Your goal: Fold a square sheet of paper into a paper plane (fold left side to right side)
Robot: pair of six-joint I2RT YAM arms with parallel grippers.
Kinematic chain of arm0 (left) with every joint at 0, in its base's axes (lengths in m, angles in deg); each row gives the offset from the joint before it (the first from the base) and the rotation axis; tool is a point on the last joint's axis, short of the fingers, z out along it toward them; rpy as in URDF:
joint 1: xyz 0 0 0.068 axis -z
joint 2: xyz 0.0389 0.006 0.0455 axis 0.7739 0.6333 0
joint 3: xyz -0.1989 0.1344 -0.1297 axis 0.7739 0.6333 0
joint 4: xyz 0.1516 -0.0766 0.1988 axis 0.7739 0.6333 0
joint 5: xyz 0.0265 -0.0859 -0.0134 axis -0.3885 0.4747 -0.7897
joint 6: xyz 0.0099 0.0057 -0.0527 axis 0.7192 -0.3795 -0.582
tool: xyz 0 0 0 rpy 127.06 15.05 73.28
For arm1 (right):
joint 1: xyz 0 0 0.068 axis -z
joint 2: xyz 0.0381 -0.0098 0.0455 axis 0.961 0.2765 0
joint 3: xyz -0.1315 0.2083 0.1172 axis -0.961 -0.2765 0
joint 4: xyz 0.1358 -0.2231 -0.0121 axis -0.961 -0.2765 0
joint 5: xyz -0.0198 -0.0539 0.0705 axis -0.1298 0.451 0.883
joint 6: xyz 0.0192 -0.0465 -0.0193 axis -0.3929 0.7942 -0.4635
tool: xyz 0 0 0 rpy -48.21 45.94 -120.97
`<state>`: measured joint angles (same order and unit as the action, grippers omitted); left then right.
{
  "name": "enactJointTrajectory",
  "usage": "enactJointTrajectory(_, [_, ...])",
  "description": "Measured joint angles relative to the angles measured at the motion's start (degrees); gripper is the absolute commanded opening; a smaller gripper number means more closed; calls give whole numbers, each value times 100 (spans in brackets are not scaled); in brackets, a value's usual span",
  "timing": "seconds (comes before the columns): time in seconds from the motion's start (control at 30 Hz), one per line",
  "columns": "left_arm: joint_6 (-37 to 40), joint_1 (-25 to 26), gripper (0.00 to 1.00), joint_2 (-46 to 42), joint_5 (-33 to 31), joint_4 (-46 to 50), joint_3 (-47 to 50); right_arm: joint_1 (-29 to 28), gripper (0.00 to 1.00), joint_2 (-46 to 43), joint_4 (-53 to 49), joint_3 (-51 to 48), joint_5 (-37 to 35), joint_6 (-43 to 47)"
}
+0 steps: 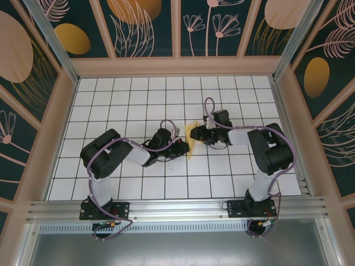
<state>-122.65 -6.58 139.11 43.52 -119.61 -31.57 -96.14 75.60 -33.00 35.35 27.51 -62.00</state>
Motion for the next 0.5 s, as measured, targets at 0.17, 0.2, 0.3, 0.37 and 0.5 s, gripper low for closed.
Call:
enactJointTrajectory(0.17, [0, 0, 3, 0, 0, 2, 0, 0, 47, 28, -125, 66, -44, -2])
enactJointTrajectory(0.2, [2, -2, 6, 0, 0, 2, 0, -4, 47, 35, -142, 81, -57, -2])
enactJointTrajectory(0.3, [7, -26, 14, -2, 2, 11, 0, -4, 47, 44, -164, 92, -59, -2])
enactJointTrajectory(0.37, [31, -55, 19, -13, 0, 50, 0, -4, 47, 46, -190, 107, -61, 0])
enactJointTrajectory(0.5, [79, -136, 30, -173, 0, 208, 0, -4, 47, 61, -225, 129, -59, -2])
